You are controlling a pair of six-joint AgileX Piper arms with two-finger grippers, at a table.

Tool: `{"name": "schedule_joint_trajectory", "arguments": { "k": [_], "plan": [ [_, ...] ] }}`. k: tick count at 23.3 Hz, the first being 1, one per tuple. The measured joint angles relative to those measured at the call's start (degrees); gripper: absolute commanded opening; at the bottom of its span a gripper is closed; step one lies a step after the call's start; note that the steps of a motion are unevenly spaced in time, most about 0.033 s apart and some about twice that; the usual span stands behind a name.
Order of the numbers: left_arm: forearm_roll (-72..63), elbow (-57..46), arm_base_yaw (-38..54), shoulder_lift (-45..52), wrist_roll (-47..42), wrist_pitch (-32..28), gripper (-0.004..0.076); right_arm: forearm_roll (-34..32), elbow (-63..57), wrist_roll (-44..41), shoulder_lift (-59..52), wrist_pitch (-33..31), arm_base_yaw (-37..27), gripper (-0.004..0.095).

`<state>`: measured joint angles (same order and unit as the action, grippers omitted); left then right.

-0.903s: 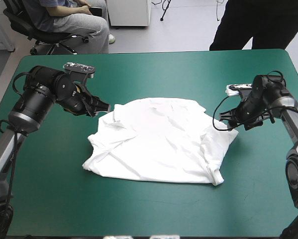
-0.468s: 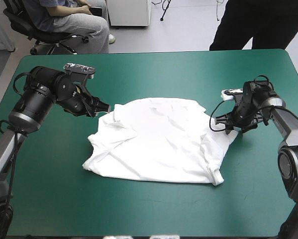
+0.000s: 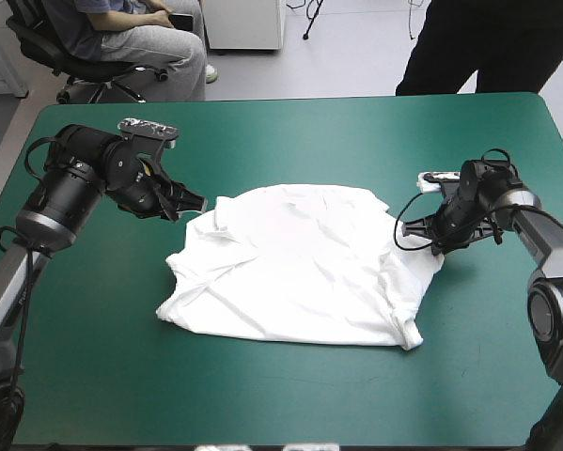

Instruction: Fold the cloth

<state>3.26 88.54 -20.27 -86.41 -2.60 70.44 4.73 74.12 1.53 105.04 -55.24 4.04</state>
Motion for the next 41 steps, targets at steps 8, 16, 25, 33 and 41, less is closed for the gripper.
{"name": "schedule_joint_trajectory", "arguments": {
  "k": [8,16,25,33,41],
  "plan": [
    [0.1,0.0,0.0,0.0,0.0,0.0,0.0341,1.73,-0.98,-0.04,-4.66,-0.56,0.53,-0.0017],
    [0.1,0.0,0.0,0.0,-0.02,0.0,0.0341,4.06,3.98,-1.22,-8.16,0.61,14.94,-0.0017],
    [-0.05,0.0,0.0,0.0,-0.07,0.0,0.0341,9.79,4.8,-1.08,2.6,6.14,25.22,0.0053],
    [-0.12,0.0,0.0,0.0,-1.42,0.0,0.0341,11.89,10.49,-0.18,4.23,-2.68,25.8,0.0532],
    [-1.93,-2.93,0.0,2.98,-3.51,0.0,0.0341,1.04,13.34,-1.53,-9.74,-11.01,25.93,0.0531]
  ]
}}
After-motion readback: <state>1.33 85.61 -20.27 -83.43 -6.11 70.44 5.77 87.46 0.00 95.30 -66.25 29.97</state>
